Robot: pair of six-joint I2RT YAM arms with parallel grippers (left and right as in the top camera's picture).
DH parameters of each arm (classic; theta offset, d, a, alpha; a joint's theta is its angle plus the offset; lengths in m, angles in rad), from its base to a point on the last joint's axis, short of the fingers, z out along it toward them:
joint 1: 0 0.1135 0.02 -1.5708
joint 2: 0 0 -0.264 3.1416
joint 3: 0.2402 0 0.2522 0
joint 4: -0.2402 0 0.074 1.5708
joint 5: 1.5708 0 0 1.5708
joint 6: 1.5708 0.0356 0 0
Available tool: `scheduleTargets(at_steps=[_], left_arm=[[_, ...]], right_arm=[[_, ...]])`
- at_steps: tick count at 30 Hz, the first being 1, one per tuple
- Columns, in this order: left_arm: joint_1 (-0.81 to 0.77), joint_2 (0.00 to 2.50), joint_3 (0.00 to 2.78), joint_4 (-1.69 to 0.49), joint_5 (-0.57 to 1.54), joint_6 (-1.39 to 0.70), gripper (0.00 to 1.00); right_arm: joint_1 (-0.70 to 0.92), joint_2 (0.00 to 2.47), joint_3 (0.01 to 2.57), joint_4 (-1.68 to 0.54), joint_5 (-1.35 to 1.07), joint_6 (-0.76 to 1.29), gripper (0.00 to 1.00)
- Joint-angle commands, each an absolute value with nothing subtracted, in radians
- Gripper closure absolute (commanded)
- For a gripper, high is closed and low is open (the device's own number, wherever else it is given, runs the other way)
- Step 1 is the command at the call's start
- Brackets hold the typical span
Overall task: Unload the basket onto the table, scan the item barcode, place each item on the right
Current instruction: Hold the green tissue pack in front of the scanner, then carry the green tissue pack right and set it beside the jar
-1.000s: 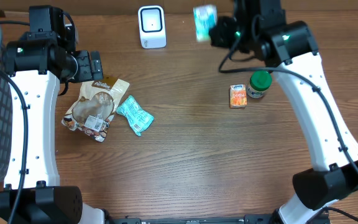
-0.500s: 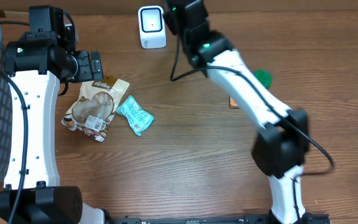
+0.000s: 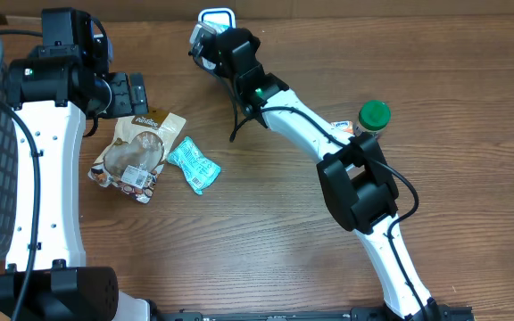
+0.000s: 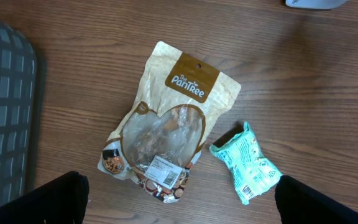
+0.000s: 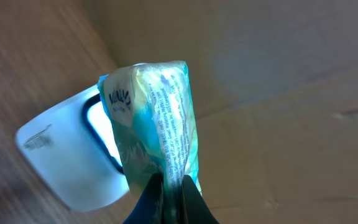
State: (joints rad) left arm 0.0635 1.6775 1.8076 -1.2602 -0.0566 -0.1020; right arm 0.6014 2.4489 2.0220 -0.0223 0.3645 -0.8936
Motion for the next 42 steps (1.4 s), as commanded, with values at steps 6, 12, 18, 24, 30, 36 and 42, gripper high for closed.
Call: scheduleTargets(at_steps=[6,12,18,24,30,36,42], left_arm=[[0.064,1.665,1.819,-1.259,-0.052,-0.112,0.01],[0.064,1.665,1.819,-1.259,-0.052,-0.112,0.0],[0.064,1.665,1.819,-1.259,-0.052,-0.112,0.01],[0.064,1.665,1.819,-1.259,-0.052,-0.112,0.0],[0.064,1.665,1.819,-1.259,-0.052,-0.112,0.0],[0.064,1.665,1.819,-1.259,-0.052,-0.112,0.01],[0.064,1.665,1.819,-1.259,-0.052,-0.112,0.0]], right_arm=[[0.601,2.46,2.028,-0.007,0.358,-0.913,0.96],[0.601,2.46,2.028,-0.008,0.358,-0.89,0.96],[0.601,2.453,2.028,0.007,0.362,-0.812,0.96],[0.601,2.36,2.028,-0.012,0.362,-0.62,0.96],[0.601,2.185,2.028,-0.222,0.344,-0.308,0.96],[0.582,1.979,2.028,-0.631,0.181,0.11,0.96],[0.553,1.897,2.023,-1.191,0.177,0.443,0.96]])
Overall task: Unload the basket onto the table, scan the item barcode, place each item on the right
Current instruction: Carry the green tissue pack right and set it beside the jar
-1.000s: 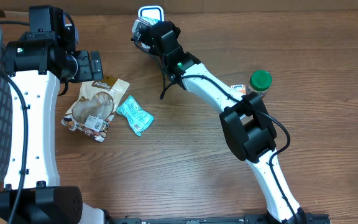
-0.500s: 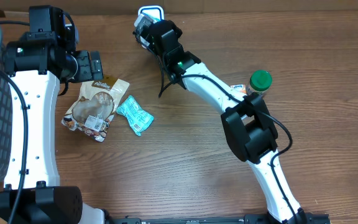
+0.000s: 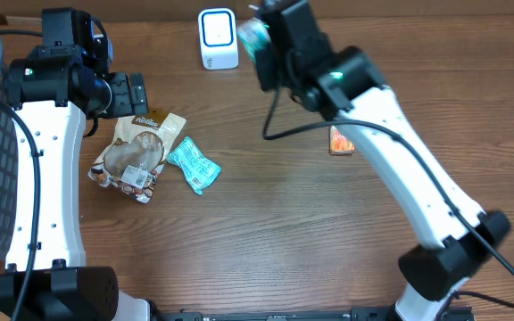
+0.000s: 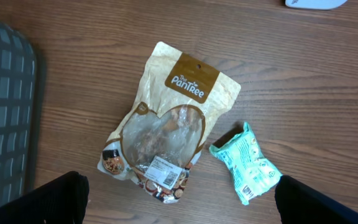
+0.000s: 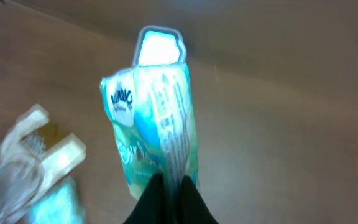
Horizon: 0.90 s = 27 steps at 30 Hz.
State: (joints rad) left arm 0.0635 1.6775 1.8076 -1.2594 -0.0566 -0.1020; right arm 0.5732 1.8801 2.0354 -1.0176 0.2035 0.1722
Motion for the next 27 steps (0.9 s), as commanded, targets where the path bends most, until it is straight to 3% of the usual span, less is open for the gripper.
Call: scheduleTargets(at_steps=[1,6,16,27], left_arm=[[0.064,1.665,1.819,-1.259,-0.052,-0.112,0.01],[0.064,1.665,1.819,-1.259,-0.052,-0.112,0.0],[0.064,1.665,1.819,-1.259,-0.052,-0.112,0.0],[0.064,1.665,1.819,-1.259,-0.052,-0.112,0.0]], right_arm=[[0.547,1.905,2.01,-1.26,0.177,0.465,0.96],[0.53,1.944,1.898,-1.367,0.177,0.495,0.96],[0.401,1.946,1.611,-1.17,0.178,0.535,0.96],[0.294,1.947,1.525,-1.041,0.182,0.481,0.96]])
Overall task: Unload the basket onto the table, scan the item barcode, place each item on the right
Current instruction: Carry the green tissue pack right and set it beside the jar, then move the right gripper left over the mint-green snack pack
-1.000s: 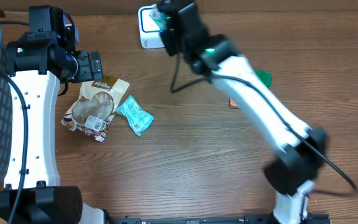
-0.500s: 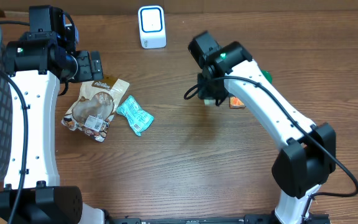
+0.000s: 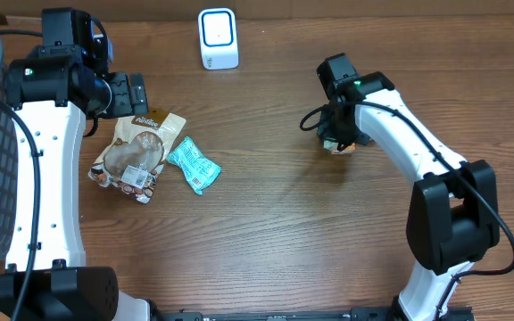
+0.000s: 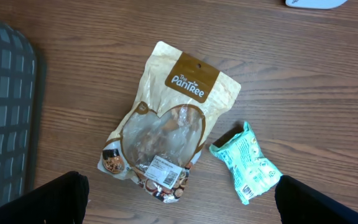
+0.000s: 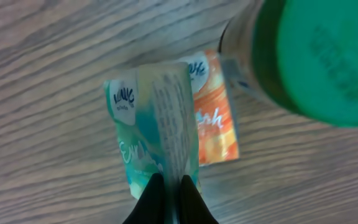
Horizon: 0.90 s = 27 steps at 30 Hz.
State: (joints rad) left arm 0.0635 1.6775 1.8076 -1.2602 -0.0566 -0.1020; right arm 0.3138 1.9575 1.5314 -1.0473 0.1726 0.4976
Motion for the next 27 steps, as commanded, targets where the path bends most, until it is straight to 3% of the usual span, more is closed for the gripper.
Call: scheduleTargets(at_steps=[1,2,3,4,6,11,15,20,27], left_arm=[[0.064,1.665,1.819,-1.259,-0.052,-0.112,0.0],[0.064,1.665,1.819,-1.259,-0.052,-0.112,0.01],[0.064,1.665,1.819,-1.259,-0.052,-0.112,0.0],[0.064,1.665,1.819,-1.259,-0.052,-0.112,0.0],[0.064,1.665,1.819,-1.259,-0.052,-0.112,0.0],[0.064,1.665,1.819,-1.259,-0.052,-0.112,0.0],[0.064,1.665,1.819,-1.259,-0.052,-0.112,0.01],[0.064,1.665,1.819,-1.259,-0.052,-0.112,0.0],[0.064,1.665,1.819,-1.259,-0.052,-0.112,0.0]], right_arm=[[0.289,1.947,1.525,-1.044,0.182,0.478,0.96],[0.281,1.947,1.525,-1.048,0.182,0.469,0.95],[0.276,1.947,1.525,-1.053,0.182,0.465,0.82],[0.27,1.946,1.526,-1.067,0.181,0.463,0.56],[0.271,1.946,1.539,-1.089,0.178,0.463,0.46],[0.277,1.945,1.652,-1.198,0.157,0.46,0.44],[0.3,1.945,1.78,-1.252,0.009,0.403,0.43],[0.356,1.946,1.818,-1.168,-0.234,0.384,0.43],[0.488,2.009,1.779,-0.995,-0.328,0.392,0.38]])
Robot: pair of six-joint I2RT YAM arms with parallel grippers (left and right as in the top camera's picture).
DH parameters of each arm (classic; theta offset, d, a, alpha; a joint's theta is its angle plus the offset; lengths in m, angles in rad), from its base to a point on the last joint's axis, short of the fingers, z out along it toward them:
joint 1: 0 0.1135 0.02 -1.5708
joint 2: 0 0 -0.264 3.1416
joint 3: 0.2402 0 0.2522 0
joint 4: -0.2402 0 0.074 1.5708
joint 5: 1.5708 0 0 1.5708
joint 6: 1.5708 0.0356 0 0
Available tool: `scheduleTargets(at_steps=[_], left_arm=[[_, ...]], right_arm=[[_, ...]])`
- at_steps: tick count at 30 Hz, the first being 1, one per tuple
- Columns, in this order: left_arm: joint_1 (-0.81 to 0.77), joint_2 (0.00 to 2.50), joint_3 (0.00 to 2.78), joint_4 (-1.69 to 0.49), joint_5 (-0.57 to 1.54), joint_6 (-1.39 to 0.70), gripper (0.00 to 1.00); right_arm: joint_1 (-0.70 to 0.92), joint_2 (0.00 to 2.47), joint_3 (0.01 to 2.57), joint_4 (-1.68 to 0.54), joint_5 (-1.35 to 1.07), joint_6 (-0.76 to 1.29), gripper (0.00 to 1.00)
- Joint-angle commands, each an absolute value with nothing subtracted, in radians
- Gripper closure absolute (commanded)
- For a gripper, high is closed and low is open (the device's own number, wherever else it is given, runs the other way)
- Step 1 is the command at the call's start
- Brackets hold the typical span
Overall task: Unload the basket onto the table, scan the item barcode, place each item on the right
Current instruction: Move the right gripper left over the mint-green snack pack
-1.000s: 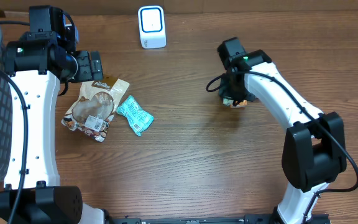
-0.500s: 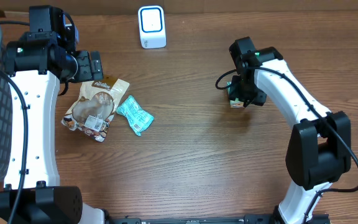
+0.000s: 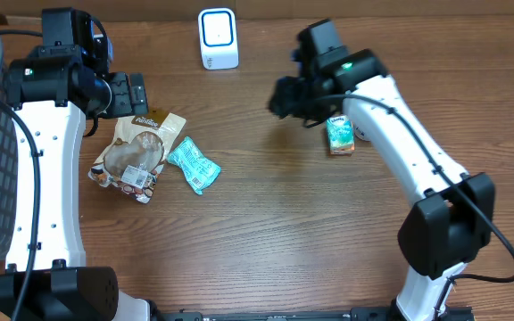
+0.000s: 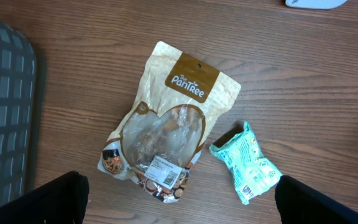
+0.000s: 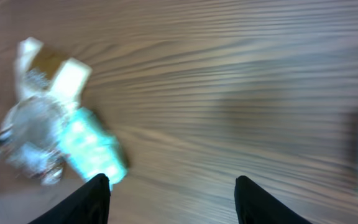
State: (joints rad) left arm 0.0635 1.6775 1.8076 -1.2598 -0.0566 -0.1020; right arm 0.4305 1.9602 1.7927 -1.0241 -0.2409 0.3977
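The white barcode scanner (image 3: 218,37) stands at the table's back edge. A blue-green packet (image 3: 339,132) lies on the table right of centre, partly over an orange packet (image 3: 342,148). My right gripper (image 3: 284,96) hangs left of them, open and empty; the right wrist view is blurred, with the right gripper (image 5: 169,186) wide apart over bare wood. A tan pouch (image 4: 166,124) and a second teal packet (image 4: 250,165) lie below my left gripper (image 4: 179,186), which is open and holds nothing.
A grey basket takes up the left edge of the table. The tan pouch (image 3: 132,153) and teal packet (image 3: 193,165) lie left of centre. The right arm's white links cross the area right of the orange packet.
My right gripper was shut on the blue-green packet low over the orange packet. Now it is open and further left, and the packet lies on the orange one. The left arm is unchanged.
My right gripper first held the blue-green packet up against the scanner. Then it held the packet raised to the scanner's right, then low over the orange packet beside a green-lidded jar. Now the packet lies there, released. The left arm stayed still throughout.
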Motion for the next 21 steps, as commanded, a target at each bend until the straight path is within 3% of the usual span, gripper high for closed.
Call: scheduleTargets(at_steps=[1,7,16,21], left_arm=[[0.064,1.665,1.819,-1.259,-0.052,-0.112,0.0],[0.064,1.665,1.819,-1.259,-0.052,-0.112,0.0],[0.064,1.665,1.819,-1.259,-0.052,-0.112,0.0],[0.064,1.665,1.819,-1.259,-0.052,-0.112,0.0]], right_arm=[[0.505,2.025,1.779,-0.984,-0.333,0.392,0.37],[0.596,2.15,1.779,-0.921,-0.436,0.392,0.33],[0.657,2.27,1.779,-0.837,-0.488,0.387,0.35],[0.667,2.314,1.779,-0.804,-0.488,0.387,0.55]])
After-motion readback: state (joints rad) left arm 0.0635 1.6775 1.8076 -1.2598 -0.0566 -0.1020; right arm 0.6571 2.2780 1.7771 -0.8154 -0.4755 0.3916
